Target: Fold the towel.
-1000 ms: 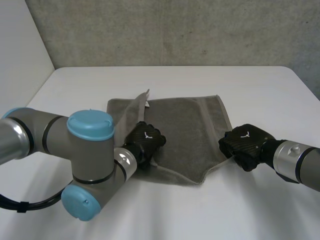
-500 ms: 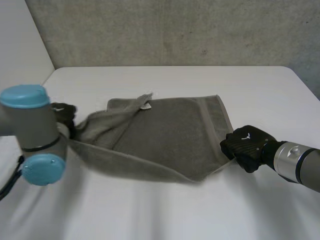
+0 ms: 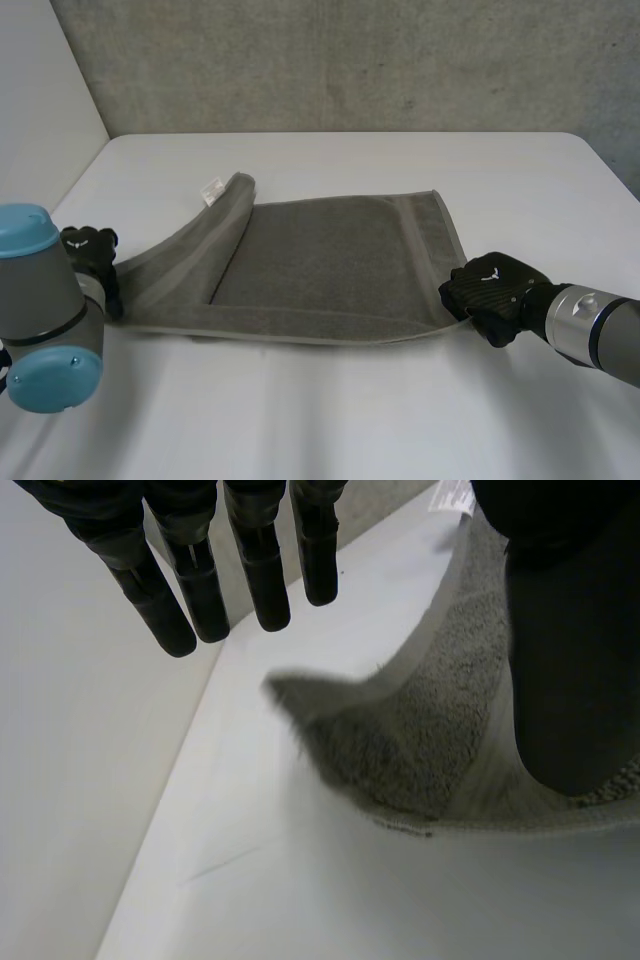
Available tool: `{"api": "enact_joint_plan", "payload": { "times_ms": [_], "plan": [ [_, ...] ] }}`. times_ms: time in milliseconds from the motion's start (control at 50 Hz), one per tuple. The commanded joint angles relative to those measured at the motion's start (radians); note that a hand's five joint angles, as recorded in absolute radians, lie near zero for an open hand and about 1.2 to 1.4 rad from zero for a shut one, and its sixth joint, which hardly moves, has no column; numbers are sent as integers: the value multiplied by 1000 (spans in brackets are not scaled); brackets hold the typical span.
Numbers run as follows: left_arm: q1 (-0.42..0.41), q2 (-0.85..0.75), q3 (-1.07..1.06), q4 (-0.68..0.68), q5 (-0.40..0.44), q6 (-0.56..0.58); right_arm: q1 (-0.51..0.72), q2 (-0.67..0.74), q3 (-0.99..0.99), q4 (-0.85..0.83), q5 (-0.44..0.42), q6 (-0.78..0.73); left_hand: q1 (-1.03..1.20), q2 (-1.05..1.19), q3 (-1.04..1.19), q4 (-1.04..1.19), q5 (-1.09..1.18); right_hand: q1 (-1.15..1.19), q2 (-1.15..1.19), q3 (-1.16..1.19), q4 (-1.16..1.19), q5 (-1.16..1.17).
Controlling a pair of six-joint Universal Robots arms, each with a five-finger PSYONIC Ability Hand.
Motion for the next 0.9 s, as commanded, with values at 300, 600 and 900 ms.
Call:
{"api": "enact_joint_plan", "payload": {
  "times_ms": [300, 600, 900],
  "plan": [
    [73, 262, -216, 33, 525, 122, -11, 1, -12, -44, 8, 117, 49, 34, 66, 49, -96, 48, 253, 52, 60, 30],
    [143, 211, -329, 39, 532, 343, -6, 8, -8, -44, 6, 115, 32, 16, 48, 31, -114, 48, 253, 52, 60, 30],
    [149, 30, -203, 46, 524, 354, -9, 6, -8, -44, 6, 115, 324, 309, 340, 323, 179, 48, 253, 52, 60, 30]
  ]
}}
